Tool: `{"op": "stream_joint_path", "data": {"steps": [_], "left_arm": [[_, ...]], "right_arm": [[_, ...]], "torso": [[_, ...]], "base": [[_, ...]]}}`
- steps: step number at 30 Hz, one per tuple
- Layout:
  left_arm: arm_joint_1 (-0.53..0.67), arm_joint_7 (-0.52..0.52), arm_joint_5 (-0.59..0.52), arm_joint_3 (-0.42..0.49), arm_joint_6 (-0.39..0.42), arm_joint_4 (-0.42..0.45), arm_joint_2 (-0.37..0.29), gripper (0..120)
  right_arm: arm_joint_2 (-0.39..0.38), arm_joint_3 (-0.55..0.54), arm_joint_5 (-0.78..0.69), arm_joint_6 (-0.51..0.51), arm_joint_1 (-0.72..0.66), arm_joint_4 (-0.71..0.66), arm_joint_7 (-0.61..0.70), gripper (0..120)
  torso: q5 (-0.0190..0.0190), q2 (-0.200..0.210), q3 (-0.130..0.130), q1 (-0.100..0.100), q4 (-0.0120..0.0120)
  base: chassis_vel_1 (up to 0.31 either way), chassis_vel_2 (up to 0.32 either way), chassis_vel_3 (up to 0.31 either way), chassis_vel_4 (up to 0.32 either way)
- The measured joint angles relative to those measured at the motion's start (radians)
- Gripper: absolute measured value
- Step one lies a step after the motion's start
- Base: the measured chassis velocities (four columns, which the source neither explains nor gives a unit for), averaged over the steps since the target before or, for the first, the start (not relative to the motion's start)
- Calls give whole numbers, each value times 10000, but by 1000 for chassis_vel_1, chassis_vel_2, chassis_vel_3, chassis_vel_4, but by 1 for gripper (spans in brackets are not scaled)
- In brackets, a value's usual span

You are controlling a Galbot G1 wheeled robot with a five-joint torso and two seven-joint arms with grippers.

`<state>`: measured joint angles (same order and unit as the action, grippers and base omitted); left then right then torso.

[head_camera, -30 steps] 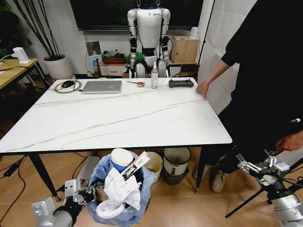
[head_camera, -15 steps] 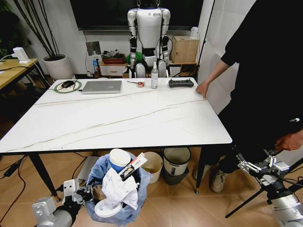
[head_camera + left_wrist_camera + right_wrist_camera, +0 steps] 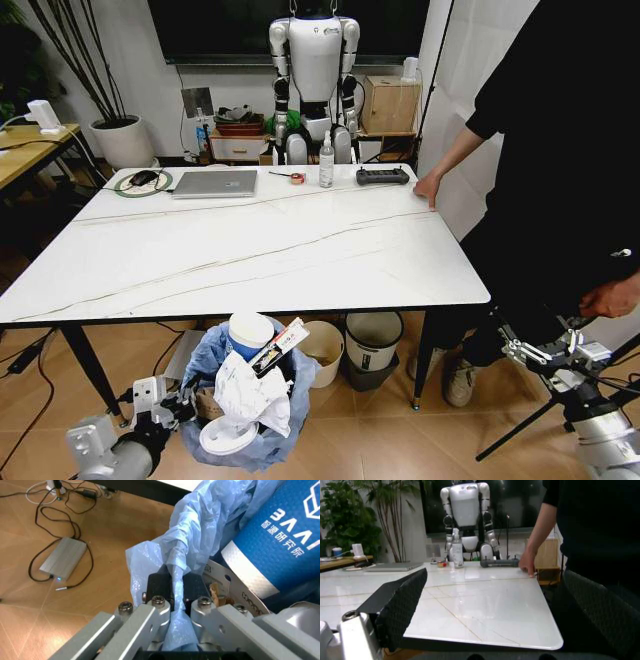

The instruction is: Pick up the trash bin and place the trash from the table into it.

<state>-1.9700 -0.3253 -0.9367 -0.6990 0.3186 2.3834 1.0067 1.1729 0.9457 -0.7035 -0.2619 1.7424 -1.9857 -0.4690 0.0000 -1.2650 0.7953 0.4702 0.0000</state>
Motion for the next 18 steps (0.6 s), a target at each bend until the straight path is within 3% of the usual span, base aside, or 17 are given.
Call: {"op": "stream_joint_path", "data": {"steps": [7, 18], "left_arm": [[-12, -25, 1, -21, 61, 35, 52, 0], [-9, -70, -14, -4, 103, -3, 108, 0]], "right_arm": [[-1, 0, -5, 0, -1, 0, 1, 100], [-1, -1, -6, 0, -1, 0, 2, 100]], "torso": [[0, 29, -14, -11, 0], [0, 596, -323, -271, -1]], "base": [[0, 0, 0, 0], [0, 0, 0, 0]]}}
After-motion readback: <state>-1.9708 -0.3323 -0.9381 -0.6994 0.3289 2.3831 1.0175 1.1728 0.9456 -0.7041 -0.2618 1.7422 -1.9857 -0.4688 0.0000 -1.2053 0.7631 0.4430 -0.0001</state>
